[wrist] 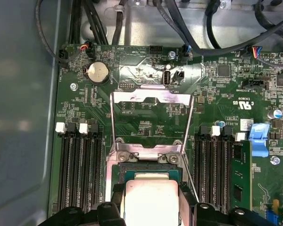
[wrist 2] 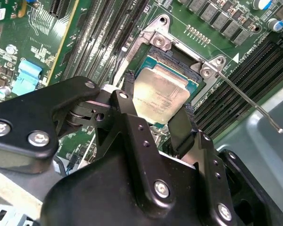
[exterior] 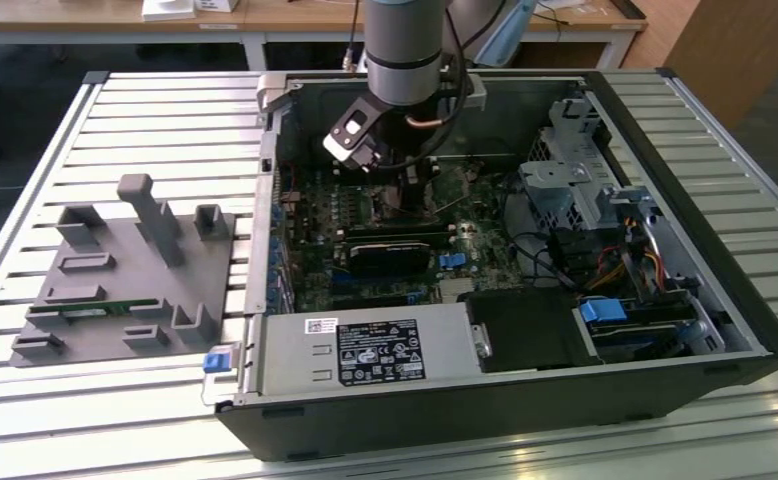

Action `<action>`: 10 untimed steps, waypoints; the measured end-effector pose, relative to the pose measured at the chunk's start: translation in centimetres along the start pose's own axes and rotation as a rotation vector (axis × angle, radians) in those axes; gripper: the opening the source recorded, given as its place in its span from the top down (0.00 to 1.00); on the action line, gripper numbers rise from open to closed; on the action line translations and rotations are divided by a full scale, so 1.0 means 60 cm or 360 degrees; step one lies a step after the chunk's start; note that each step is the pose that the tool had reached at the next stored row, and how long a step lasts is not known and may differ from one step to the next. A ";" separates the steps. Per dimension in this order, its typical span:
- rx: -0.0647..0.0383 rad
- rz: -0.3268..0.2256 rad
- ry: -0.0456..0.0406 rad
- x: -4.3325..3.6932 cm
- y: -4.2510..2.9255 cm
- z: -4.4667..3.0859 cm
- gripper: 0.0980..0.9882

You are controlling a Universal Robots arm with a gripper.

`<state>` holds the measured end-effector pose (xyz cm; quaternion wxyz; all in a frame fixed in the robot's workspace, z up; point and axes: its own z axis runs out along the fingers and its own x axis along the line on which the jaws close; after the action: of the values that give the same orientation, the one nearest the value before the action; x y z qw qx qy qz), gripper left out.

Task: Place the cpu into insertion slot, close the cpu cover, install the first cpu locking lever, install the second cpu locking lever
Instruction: 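Place the cpu into insertion slot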

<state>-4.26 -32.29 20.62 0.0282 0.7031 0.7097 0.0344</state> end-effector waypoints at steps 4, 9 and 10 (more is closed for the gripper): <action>0.0000 0.0019 -0.0002 0.000 0.000 0.004 0.51; 0.0000 0.0024 -0.0002 0.000 -0.001 0.009 0.51; 0.0000 0.0024 -0.0002 0.001 -0.001 0.010 0.51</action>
<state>-4.26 -32.25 20.01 0.0284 0.7084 0.7044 0.0341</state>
